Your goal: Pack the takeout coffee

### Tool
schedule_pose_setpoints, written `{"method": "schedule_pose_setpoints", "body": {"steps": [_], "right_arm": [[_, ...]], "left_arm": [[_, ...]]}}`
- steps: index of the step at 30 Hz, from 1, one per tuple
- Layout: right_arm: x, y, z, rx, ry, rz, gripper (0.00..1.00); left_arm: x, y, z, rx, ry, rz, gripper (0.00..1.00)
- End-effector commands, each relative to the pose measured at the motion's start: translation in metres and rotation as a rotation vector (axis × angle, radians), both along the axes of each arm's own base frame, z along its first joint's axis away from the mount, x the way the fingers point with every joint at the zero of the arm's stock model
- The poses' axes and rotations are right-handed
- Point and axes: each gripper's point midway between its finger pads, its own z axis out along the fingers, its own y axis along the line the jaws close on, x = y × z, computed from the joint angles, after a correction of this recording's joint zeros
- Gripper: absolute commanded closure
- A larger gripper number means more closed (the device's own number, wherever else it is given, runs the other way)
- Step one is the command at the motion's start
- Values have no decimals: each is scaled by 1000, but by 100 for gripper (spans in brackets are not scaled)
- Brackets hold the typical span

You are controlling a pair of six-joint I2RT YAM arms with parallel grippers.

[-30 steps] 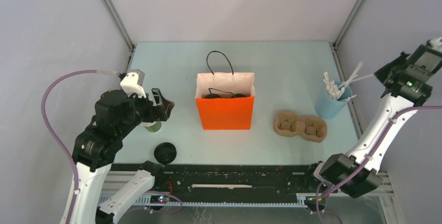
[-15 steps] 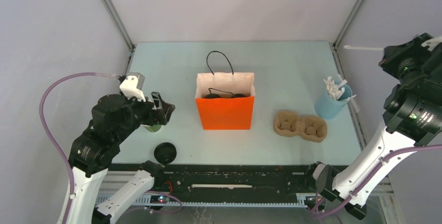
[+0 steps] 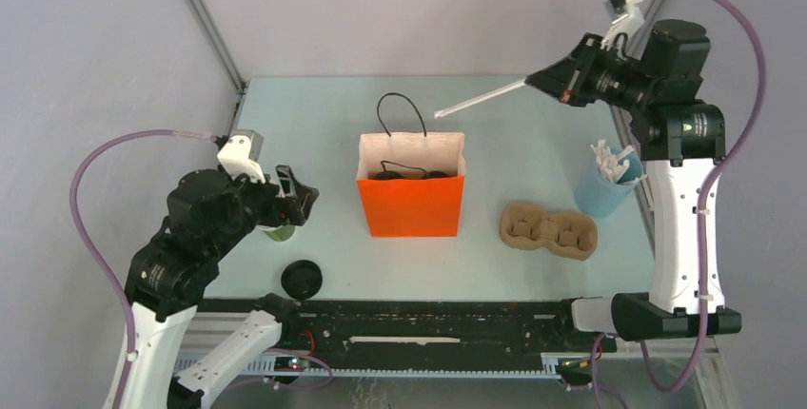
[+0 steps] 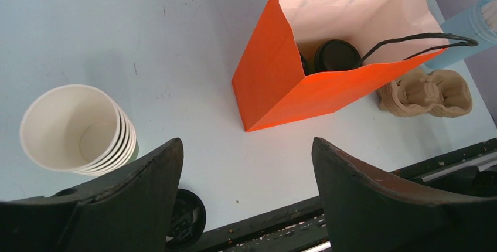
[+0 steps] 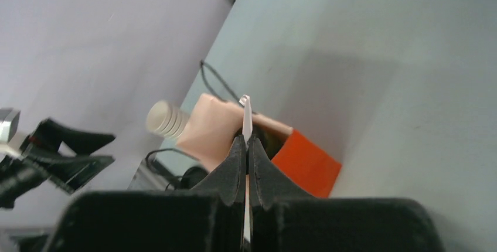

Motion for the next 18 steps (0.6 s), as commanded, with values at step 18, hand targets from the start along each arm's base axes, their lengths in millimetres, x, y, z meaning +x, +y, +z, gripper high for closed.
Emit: {"method": "schedule_pose_setpoints", "body": {"steps": [18], "right_arm": [[-16,92,-45,-224,-56,131,100]], "left_arm": [[2,-1,23,-20,-21,6,16]]}}
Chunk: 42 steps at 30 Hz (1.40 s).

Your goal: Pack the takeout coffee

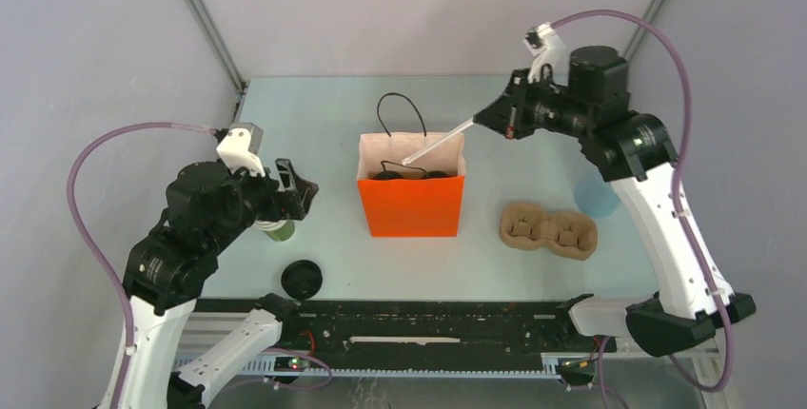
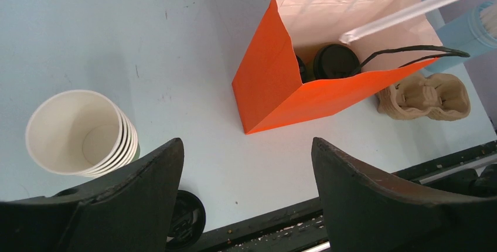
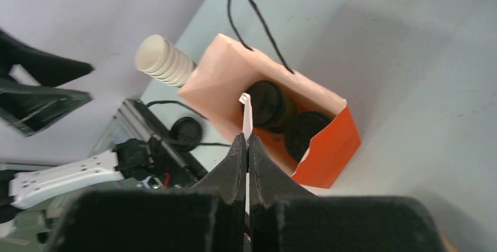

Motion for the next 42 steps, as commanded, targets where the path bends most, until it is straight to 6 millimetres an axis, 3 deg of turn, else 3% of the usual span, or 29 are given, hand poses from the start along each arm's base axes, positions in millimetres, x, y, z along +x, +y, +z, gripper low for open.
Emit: {"method": "schedule_pose_setpoints", "body": {"steps": [1,7,13,21,29,31,35,37,42], "right_arm": [[34,6,-3,-116,-98,-108,100],[43,26,-26,-282,-128,-107,100],[53,38,-31,-333,-169,-103,99],[63,49,-40,-380,-184,-90,97],[47,71,-50,-401,-188,-2,97],[46,80,-52,-403,-194,11,92],[57,94,-50,-429,-205,-14,68],[62,94,-44,-451,-202,-44,52],[57,79,-9,-431,-199,-99,36]], "left_arm": [[-4,0,16,-28,-26,0,15],[1,-3,26,-71,-24,28,15],[6,-7,29,-123,2,55,16],[-2,3,31,-144,-3,102,16],[-5,8,27,-123,-7,113,16],[-5,7,26,-120,-7,104,16],[-3,6,26,-107,-13,92,16],[-3,5,28,-103,-18,85,16],[-2,5,28,-81,-23,69,16]]}}
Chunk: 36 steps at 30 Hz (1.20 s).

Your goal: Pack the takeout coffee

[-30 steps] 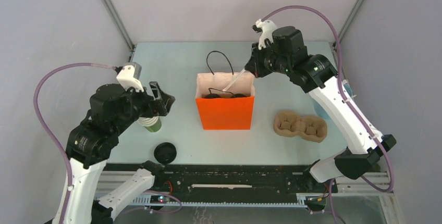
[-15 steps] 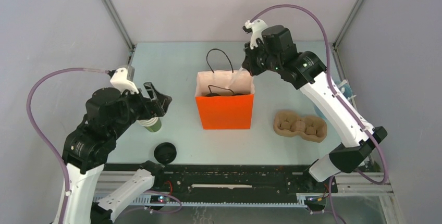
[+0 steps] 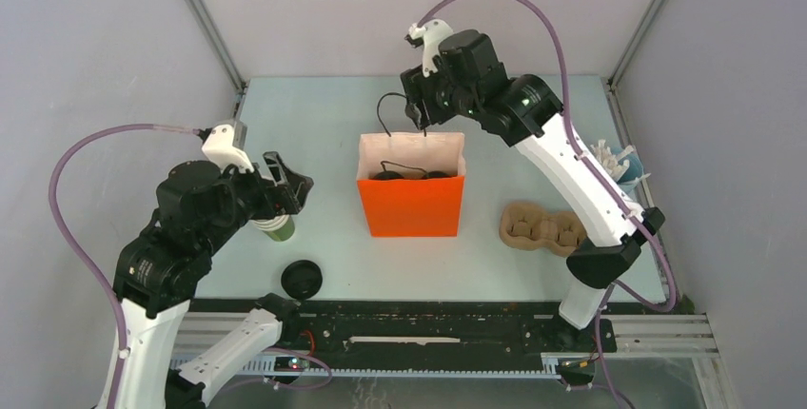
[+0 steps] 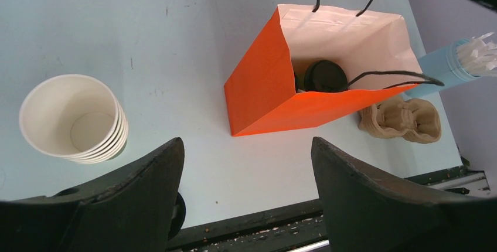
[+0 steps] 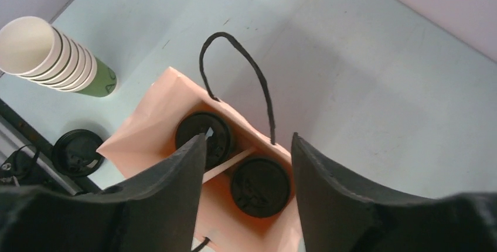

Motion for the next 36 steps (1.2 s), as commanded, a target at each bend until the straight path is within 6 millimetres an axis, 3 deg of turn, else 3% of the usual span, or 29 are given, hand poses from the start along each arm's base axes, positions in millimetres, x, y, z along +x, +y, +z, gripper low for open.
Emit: {"method": "schedule_pose_setpoints", "body": {"steps": [1,5,7,9,16,23,26,29,36], "right_arm": [[-12,-31,44,27,-54,-81,32],[-10,-76,53,94,-25,-198,29],[-4,-111,47,133,16,-286,30],[-2,-164,44,167,27,-417,31],[-18,-333,-13,306,118,-890,32],[-53,-437,-73,407,219,-1235,35],[-62,-463,-87,418,233,-1319,41],[-56,-475,-101,413,272,-1349,42],[-32,-483,-124,510,359,-1321,46]], "left_arm": [[2,-1,12,20,-45,-24,16],[3,-6,8,25,-40,-51,16],[4,-7,7,31,-40,-65,16],[4,-8,5,46,-38,-79,16],[4,-10,-6,84,-28,-115,14],[7,-5,-12,146,-32,-113,8],[10,-4,-17,162,-21,-107,7],[11,-5,-22,166,-7,-109,7],[15,-10,-36,140,35,-112,7]]}}
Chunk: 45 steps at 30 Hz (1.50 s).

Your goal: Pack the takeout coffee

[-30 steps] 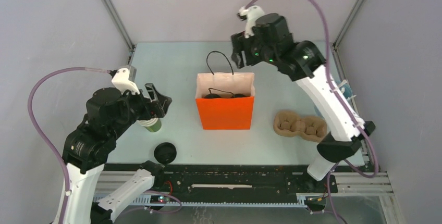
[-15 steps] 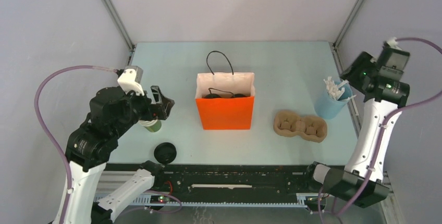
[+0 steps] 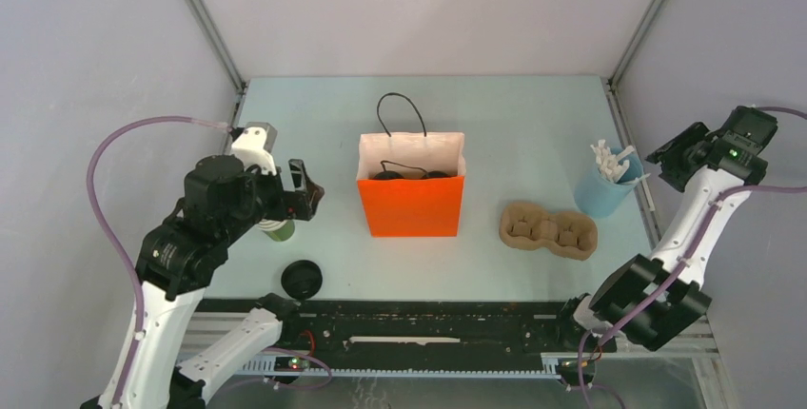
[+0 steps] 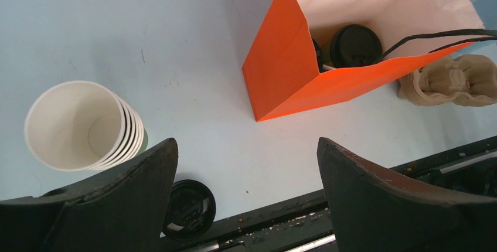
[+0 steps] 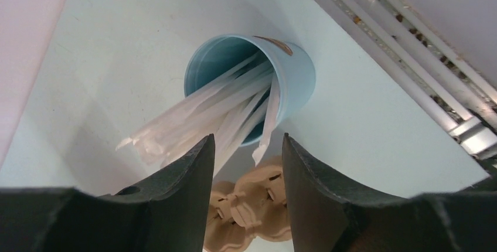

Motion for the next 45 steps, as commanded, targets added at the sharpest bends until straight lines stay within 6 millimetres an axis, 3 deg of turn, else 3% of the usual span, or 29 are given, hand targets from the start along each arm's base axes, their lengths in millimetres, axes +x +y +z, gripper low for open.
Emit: {"method": "schedule_pose_setpoints", "body": {"steps": [1,13,24,37,45], "right_arm": [[21,-5,-2,73,-45,3,47],[19,-10,-33,119,50,-31,55],[13,-3,-50,140,93,-65,53],[14,-6,-35,101,41,-76,81],[5,4,-13,101,-4,-117,94]], "left_arm": [[8,-6,-6,-16,6,-12,7],[12,-6,-15,-20,35,0,7],[12,-6,-11,-25,31,1,8],[8,-5,-6,-35,17,0,8],[6,-4,-1,-40,-2,-4,8]]}}
